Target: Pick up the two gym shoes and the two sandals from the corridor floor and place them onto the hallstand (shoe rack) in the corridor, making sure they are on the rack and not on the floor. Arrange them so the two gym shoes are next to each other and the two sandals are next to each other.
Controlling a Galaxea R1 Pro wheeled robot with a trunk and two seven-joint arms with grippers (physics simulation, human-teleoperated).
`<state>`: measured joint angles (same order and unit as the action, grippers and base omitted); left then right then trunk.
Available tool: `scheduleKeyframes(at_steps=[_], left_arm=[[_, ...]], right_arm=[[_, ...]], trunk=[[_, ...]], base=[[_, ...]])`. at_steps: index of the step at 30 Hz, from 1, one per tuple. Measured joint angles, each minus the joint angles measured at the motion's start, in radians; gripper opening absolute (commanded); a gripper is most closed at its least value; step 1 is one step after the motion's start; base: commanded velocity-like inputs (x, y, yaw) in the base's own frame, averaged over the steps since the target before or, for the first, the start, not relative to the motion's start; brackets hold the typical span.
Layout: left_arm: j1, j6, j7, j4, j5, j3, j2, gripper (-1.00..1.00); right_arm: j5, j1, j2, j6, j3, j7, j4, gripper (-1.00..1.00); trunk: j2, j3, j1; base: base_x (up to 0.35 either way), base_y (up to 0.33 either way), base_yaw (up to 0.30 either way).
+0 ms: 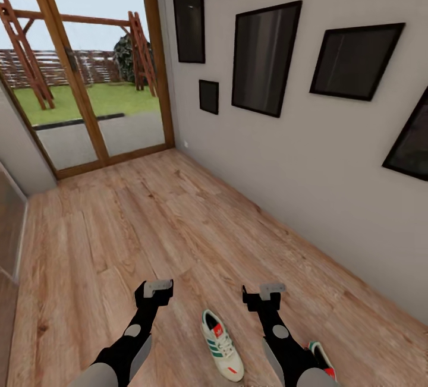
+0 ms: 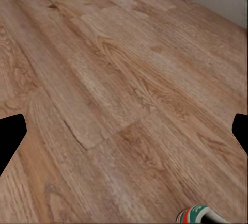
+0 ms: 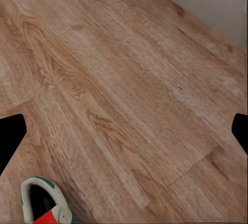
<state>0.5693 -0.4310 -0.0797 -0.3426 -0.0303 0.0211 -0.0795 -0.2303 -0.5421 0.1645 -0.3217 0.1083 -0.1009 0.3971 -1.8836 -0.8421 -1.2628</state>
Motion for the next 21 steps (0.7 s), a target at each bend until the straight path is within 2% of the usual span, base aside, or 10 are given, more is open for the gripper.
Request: scheduleKeyframes(at_steps=[21], left_arm=[[0.000,0.000,0.002,0.000,0.000,0.000,0.000,1.00]], right_arm=[[0.000,0.000,0.000,0.000,0.000,0.000,0.000,1.00]], trunk=[[0.000,0.000,0.000]], base=[[0.000,0.000,-0.261]])
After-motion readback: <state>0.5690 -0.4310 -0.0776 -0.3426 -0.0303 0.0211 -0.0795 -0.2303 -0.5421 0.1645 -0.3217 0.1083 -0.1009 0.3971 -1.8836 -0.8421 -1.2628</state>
